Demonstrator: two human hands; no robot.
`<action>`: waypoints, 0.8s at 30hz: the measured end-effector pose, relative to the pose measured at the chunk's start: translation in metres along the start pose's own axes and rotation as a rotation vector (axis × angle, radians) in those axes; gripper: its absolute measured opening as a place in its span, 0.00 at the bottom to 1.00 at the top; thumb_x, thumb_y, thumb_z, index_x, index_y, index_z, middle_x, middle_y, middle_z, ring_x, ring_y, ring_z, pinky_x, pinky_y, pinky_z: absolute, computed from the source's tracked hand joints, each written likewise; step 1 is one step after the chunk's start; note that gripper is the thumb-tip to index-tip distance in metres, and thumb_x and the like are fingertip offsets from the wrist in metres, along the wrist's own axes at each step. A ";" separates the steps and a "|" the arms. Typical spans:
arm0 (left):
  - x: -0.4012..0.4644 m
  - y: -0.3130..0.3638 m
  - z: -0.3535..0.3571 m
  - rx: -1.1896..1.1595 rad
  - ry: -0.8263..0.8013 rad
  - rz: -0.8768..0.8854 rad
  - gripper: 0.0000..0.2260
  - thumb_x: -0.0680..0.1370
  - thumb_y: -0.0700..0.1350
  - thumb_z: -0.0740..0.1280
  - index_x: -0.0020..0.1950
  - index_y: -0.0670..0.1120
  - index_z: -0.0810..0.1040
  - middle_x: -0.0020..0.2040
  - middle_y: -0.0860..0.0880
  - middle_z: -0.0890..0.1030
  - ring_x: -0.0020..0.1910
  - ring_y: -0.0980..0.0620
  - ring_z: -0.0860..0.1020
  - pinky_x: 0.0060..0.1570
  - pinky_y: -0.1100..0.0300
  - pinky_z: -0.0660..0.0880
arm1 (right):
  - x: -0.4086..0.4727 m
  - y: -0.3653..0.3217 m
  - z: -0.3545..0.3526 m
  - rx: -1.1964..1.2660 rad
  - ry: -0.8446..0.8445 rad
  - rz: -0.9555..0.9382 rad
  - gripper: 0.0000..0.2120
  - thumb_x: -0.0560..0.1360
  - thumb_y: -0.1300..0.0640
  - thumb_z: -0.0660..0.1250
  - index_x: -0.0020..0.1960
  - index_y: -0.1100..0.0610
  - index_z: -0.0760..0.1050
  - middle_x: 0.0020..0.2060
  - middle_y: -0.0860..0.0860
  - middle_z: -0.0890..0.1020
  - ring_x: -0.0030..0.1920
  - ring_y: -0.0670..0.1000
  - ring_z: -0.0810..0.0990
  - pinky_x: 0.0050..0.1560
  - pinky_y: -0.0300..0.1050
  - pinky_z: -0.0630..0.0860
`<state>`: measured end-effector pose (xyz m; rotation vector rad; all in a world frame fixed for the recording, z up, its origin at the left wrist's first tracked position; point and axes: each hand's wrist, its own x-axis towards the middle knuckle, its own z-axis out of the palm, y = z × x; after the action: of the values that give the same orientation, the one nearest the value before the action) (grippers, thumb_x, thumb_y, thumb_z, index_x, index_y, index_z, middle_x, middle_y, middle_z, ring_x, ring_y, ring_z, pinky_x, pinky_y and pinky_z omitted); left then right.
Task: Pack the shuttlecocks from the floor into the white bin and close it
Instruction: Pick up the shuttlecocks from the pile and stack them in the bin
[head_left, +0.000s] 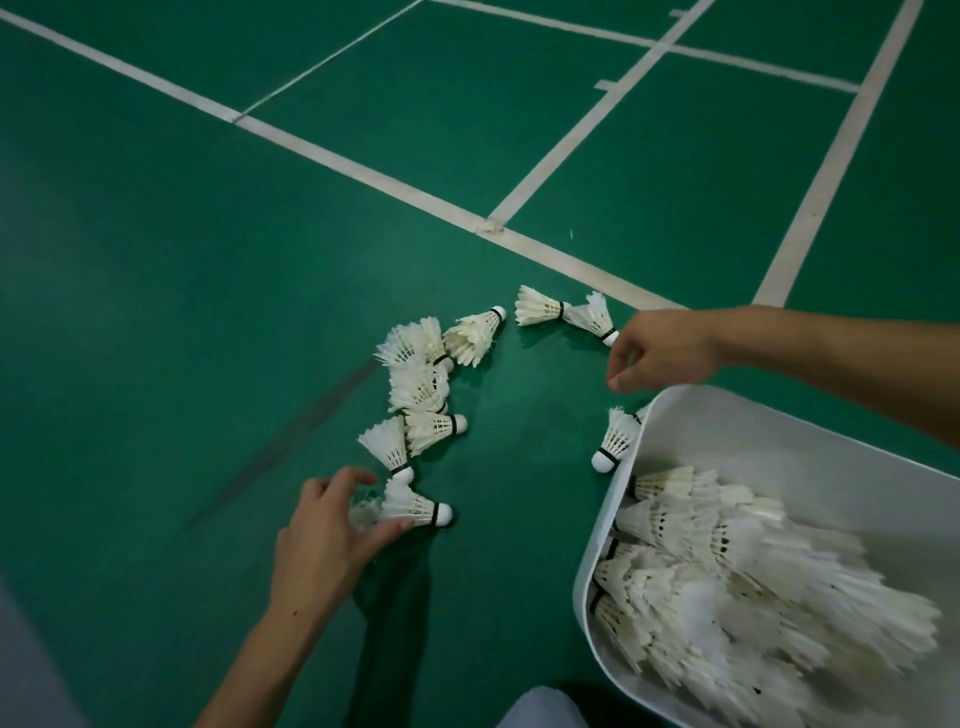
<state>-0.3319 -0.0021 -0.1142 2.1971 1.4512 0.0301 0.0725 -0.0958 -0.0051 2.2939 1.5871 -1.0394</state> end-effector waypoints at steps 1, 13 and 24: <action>0.001 0.000 0.003 -0.008 0.009 0.034 0.22 0.68 0.69 0.76 0.56 0.62 0.77 0.56 0.55 0.74 0.50 0.54 0.80 0.51 0.48 0.81 | 0.011 0.003 0.005 0.016 -0.044 0.007 0.09 0.80 0.49 0.71 0.56 0.52 0.84 0.43 0.44 0.84 0.39 0.44 0.80 0.52 0.48 0.82; -0.006 0.000 0.036 -0.195 0.062 0.297 0.15 0.77 0.60 0.69 0.41 0.49 0.78 0.51 0.58 0.74 0.46 0.59 0.76 0.40 0.64 0.74 | 0.053 0.012 0.036 0.129 -0.297 0.038 0.15 0.80 0.62 0.70 0.65 0.57 0.83 0.38 0.42 0.83 0.39 0.44 0.82 0.37 0.35 0.77; -0.012 0.096 0.004 -0.504 0.135 0.412 0.12 0.77 0.54 0.73 0.40 0.48 0.78 0.44 0.51 0.76 0.39 0.55 0.73 0.35 0.66 0.71 | 0.027 -0.001 0.019 0.504 0.179 -0.055 0.07 0.72 0.59 0.81 0.49 0.55 0.89 0.38 0.45 0.88 0.41 0.46 0.85 0.42 0.39 0.80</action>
<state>-0.2540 -0.0430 -0.0744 2.0450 0.8979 0.6245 0.0686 -0.0845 -0.0352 2.7436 1.6013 -1.4200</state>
